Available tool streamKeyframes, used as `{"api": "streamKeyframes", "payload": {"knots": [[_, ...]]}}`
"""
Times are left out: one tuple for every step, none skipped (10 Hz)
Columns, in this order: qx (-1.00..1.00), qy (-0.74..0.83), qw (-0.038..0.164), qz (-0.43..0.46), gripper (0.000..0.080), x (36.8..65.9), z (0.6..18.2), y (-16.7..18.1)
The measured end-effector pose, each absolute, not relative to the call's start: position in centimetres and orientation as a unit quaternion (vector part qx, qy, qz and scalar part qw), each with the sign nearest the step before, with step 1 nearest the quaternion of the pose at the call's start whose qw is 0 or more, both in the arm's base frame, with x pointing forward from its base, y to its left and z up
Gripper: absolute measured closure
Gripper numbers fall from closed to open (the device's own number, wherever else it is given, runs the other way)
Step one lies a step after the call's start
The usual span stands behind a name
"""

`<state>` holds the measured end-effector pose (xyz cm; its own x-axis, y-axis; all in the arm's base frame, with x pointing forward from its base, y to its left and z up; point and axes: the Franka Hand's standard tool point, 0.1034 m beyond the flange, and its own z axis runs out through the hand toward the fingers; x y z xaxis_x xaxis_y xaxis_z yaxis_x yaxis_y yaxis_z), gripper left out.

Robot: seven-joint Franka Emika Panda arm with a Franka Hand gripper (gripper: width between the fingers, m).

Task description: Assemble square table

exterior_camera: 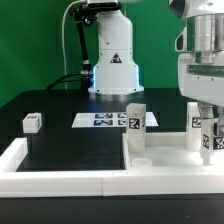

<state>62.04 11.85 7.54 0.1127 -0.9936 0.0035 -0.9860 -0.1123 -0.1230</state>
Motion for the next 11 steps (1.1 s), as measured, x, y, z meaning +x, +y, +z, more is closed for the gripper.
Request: {"api": "streamKeyframes", "payload": {"knots": [[-0.738,0.672,0.046,-0.042,0.0507,62.0,7.5,11.9],[-0.741,0.669,0.045,-0.042,0.0367,62.0,7.5,11.9],[-0.752,0.656,0.045,-0.043,0.0367,62.0,7.5,11.9],[-0.765,0.641,0.044,-0.044,0.02,62.0,7.5,11.9],[-0.807,0.587,0.041,-0.047,0.0165,62.0,7.5,11.9],[-0.834,0.549,0.038,-0.049,0.0165,62.1,7.6,12.0],[-0.865,0.497,0.036,-0.054,0.0152,62.1,7.6,12.1],[-0.891,0.448,0.036,-0.06,0.0152,62.2,7.6,12.2],[-0.918,0.389,0.033,-0.062,0.0151,62.2,7.6,12.4],[-0.936,0.345,0.031,-0.063,0.0151,62.2,7.6,12.6],[-0.949,0.307,0.03,-0.065,0.0151,62.2,7.7,12.9]]}}
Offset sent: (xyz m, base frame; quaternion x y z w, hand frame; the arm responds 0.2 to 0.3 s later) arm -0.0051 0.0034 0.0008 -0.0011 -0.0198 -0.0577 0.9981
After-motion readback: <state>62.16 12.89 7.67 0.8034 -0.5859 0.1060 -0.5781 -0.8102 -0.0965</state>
